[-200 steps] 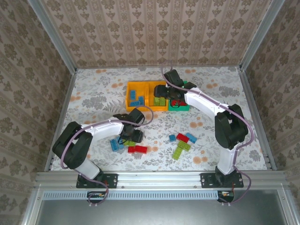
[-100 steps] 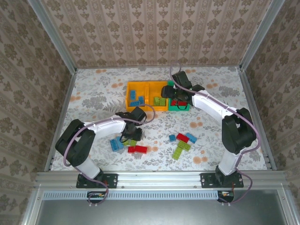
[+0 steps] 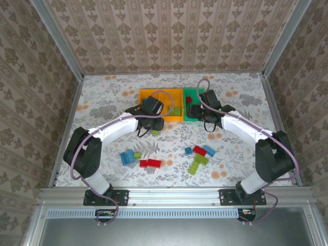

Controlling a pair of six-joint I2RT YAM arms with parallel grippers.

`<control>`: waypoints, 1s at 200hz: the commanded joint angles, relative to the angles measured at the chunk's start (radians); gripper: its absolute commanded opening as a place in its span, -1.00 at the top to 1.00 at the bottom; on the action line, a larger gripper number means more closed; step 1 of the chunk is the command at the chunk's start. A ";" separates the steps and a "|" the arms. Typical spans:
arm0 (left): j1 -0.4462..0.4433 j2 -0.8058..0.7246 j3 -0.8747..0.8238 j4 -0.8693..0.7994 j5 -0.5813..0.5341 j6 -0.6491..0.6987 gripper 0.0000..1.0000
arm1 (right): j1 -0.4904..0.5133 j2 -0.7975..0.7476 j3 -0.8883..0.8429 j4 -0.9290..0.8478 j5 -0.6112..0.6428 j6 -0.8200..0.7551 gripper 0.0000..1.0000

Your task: Sort the legos into containers by color

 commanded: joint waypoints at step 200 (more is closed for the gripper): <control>0.139 0.406 0.411 0.314 0.275 0.003 -0.02 | 0.593 -0.267 -0.386 -0.313 0.184 0.785 -0.41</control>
